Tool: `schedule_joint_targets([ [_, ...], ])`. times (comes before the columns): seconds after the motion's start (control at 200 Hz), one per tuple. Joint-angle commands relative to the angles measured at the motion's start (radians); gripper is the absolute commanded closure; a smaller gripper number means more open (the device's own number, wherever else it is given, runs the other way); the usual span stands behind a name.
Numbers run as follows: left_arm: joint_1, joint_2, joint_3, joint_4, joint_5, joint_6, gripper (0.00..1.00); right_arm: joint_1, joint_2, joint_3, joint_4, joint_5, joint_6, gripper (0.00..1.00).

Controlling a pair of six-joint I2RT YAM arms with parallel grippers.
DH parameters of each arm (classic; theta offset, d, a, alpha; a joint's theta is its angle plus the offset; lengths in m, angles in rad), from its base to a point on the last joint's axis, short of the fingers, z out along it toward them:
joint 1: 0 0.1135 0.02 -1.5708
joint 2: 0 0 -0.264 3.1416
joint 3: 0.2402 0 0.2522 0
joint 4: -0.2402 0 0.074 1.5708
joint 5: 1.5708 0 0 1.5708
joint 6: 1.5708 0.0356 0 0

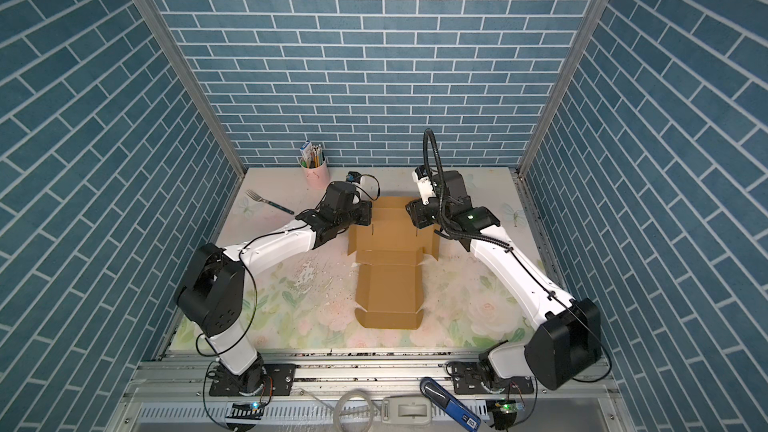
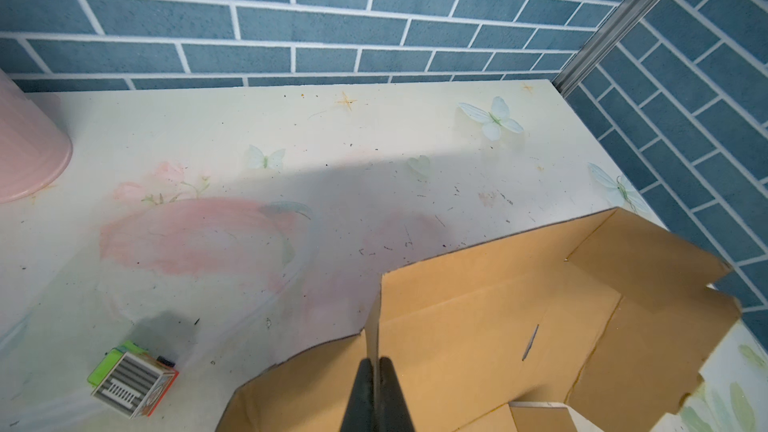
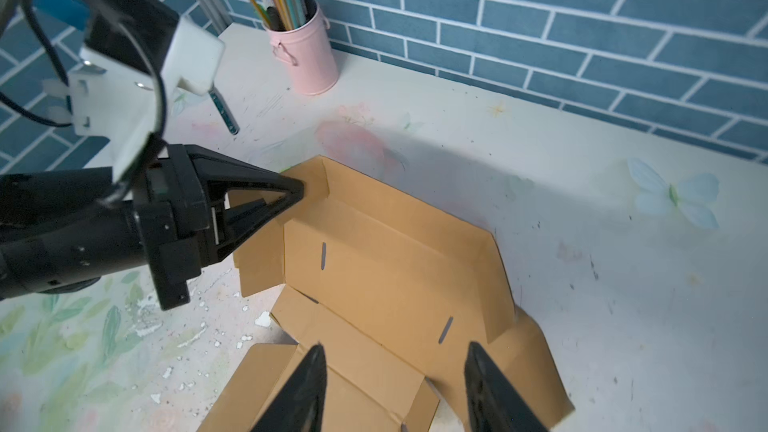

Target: Fold the paper box

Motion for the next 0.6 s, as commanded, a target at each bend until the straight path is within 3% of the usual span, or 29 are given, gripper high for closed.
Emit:
schedule_joint_targets([
  [0.0,-0.006,-0.037,-0.017,0.04,0.021,0.015,1.0,-0.003,0.075,0.075,-0.096,-0.091,-0.232,0.46],
  [0.25,-0.009,-0.045,-0.027,0.047,0.025,0.016,1.0,-0.007,0.246,0.284,-0.2,-0.045,-0.435,0.46],
  [0.595,-0.02,-0.051,-0.05,0.085,0.025,0.029,1.0,-0.036,0.387,0.433,-0.299,-0.049,-0.589,0.44],
])
